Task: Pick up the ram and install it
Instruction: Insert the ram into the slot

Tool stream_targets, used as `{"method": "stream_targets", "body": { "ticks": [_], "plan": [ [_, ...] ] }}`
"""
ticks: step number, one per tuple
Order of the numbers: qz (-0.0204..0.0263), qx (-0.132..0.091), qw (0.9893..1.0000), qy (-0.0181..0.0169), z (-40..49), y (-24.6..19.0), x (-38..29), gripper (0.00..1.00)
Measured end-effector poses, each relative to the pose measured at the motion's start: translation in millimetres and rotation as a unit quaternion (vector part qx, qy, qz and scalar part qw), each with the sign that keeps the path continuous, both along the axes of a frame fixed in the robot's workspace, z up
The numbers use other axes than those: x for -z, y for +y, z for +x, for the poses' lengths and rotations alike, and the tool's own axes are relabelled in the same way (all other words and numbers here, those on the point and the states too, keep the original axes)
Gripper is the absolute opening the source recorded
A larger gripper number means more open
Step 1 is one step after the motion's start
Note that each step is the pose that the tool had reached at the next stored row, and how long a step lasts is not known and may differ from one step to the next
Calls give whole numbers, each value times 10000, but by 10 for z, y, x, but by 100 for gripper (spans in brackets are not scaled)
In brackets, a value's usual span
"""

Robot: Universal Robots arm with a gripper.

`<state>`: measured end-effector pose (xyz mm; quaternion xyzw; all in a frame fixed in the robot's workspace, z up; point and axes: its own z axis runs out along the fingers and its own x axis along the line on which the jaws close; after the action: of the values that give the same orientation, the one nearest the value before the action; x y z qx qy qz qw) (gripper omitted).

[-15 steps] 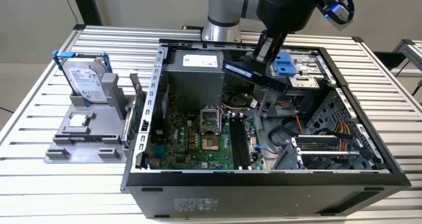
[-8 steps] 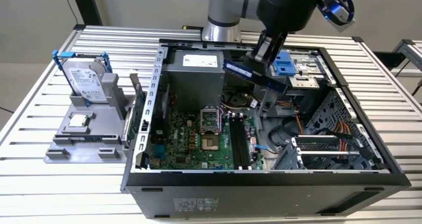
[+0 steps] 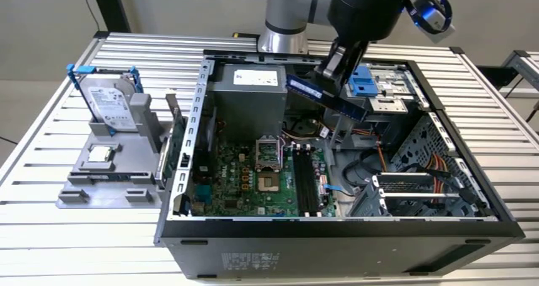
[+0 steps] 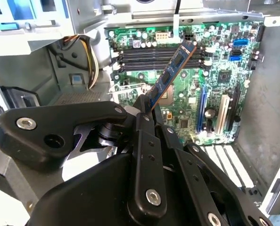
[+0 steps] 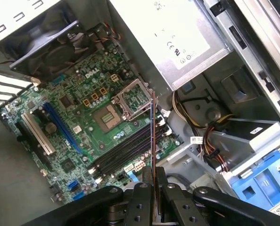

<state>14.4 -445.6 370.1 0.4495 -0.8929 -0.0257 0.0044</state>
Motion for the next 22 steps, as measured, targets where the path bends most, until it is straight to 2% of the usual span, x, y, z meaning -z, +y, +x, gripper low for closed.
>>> {"method": "stream_targets", "body": {
  "ticks": [10,22],
  "plan": [
    [0,334,9994,0,0,-3,0,0],
    [0,703,9975,0,0,-5,0,0]
  ]
}}
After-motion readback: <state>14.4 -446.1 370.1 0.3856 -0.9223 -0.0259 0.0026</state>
